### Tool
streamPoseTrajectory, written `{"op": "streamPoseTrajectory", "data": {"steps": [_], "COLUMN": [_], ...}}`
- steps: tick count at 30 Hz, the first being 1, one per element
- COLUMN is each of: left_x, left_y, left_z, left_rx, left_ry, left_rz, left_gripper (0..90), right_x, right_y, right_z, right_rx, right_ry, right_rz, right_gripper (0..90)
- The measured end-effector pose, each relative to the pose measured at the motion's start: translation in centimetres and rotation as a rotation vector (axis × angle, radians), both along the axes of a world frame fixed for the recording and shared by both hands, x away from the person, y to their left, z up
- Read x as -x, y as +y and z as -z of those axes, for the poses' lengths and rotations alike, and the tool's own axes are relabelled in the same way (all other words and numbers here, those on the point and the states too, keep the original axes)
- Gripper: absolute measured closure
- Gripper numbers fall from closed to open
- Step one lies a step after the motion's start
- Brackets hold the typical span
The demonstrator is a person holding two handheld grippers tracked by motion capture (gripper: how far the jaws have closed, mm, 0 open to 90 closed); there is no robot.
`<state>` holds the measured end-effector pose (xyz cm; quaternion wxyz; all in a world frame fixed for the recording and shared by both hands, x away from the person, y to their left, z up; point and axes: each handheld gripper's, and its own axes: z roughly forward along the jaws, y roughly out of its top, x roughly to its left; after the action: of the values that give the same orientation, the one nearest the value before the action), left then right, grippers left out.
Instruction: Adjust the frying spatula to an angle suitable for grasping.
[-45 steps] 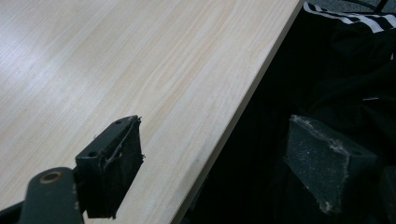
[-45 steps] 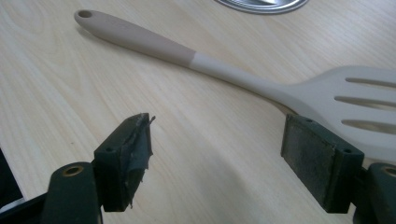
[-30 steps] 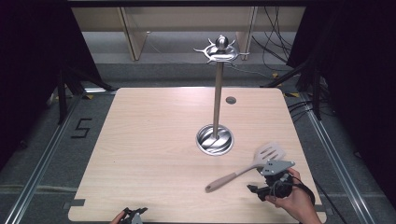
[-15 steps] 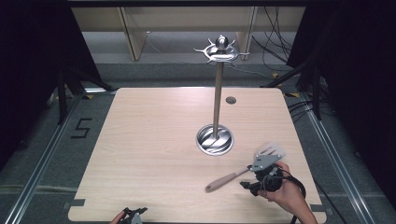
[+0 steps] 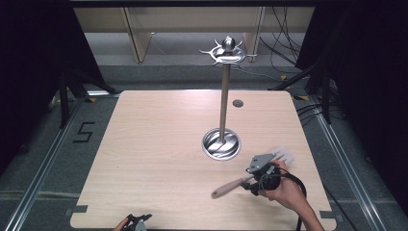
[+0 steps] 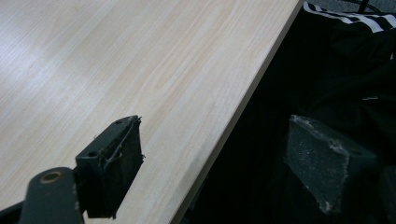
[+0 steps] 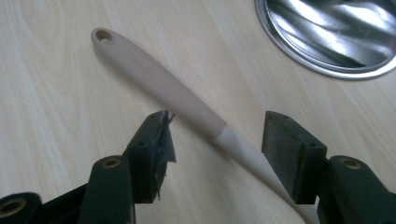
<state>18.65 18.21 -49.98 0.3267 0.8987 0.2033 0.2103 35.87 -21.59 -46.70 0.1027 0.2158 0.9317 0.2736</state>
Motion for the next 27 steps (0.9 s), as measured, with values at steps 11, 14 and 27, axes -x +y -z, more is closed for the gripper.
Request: {"op": "streamPoseTrajectory", "data": {"steps": [11,14,27], "left_x": [0.0,0.0,0.0], "left_y": [0.0,0.0,0.0], "left_z": [0.0,0.0,0.0], "left_rx": [-0.004,-0.003,-0.009], "left_ry": [0.001,0.0,-0.001], "left_rz": [0.004,0.003,0.004], "left_gripper": [18.1,18.1,18.1], "right_x": [-1.7,-1.8,-2.4], "right_y": [1.1,1.1,1.6], "right_z": [1.2,1.3,2.0], "right_rx": [0.022,0.027,0.067], "right_ry": [0.06,0.067,0.086], "right_rz": [-0.107,-0.107,-0.124], "right_gripper": [42.8,42.8,43.5]}}
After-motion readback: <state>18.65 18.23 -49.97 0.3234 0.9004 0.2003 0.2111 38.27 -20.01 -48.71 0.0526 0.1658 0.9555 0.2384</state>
